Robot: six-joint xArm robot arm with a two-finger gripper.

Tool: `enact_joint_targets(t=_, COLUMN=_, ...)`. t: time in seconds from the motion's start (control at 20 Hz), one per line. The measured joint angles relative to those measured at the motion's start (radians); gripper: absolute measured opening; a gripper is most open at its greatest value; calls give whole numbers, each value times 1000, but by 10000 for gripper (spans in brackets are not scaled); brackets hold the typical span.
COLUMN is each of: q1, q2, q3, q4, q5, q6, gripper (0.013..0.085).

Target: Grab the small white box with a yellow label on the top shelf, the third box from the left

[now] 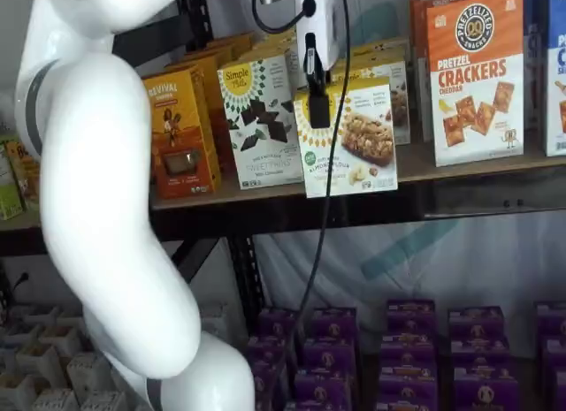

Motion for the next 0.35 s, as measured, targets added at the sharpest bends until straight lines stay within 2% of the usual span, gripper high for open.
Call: enact_joint_targets(t=0.35, q1=-17, q2=-41, q3=38, q4=-5, q5=13, q6=-17, gripper=290)
